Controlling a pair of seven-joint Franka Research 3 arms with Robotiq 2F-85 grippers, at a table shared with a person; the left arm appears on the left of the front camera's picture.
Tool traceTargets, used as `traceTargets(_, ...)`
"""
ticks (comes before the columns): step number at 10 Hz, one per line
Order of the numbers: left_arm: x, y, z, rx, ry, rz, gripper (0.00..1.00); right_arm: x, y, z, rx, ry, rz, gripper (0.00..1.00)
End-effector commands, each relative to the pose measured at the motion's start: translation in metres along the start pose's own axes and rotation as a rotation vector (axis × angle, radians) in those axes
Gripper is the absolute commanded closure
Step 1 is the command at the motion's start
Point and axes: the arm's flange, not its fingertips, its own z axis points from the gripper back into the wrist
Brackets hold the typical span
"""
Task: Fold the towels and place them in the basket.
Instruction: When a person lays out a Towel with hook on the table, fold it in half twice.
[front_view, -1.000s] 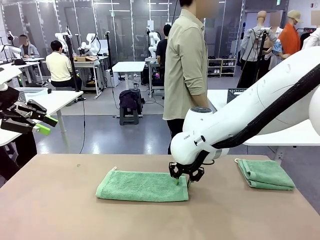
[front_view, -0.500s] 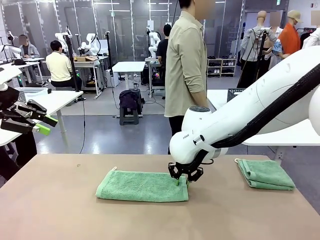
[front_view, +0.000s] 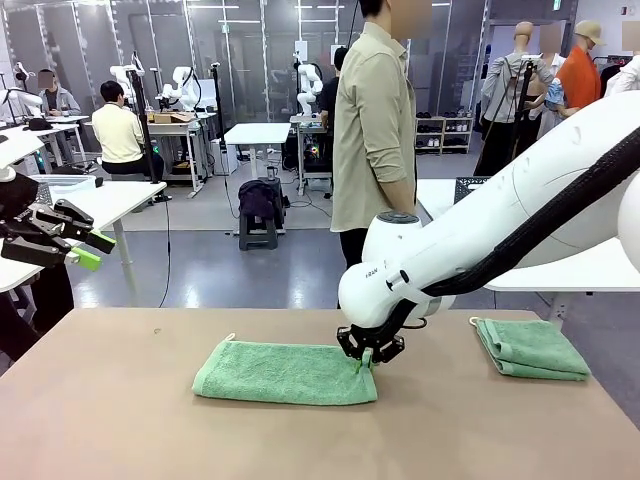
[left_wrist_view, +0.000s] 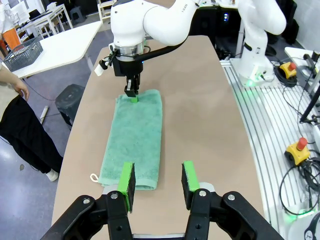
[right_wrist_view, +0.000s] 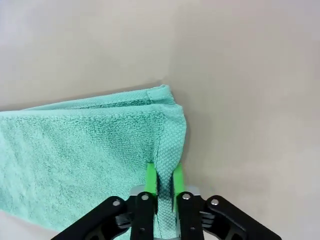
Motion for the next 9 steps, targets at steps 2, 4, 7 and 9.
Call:
traceTargets(2, 0.002, 0.0, 0.0, 0.007, -0.011, -0.007, 0.5, -0.004, 0.001, -0.001, -0.034, -0.002, -0.035, 1.0)
traceTargets(4, 0.002, 0.0, 0.0, 0.007, -0.011, -0.007, 0.5, -0.003, -0.007, 0.006, -0.038, -0.004, -0.008, 1.0)
traceTargets(7, 0.002, 0.0, 0.0, 0.007, -0.011, -0.007, 0.5, -0.006, -0.029, 0.028, -0.057, -0.03, 0.045, 1.0)
traceTargets(9, 0.002, 0.0, 0.0, 0.007, -0.011, -0.007, 0.5, -0.007, -0.038, 0.034, -0.087, -0.038, 0.056, 1.0)
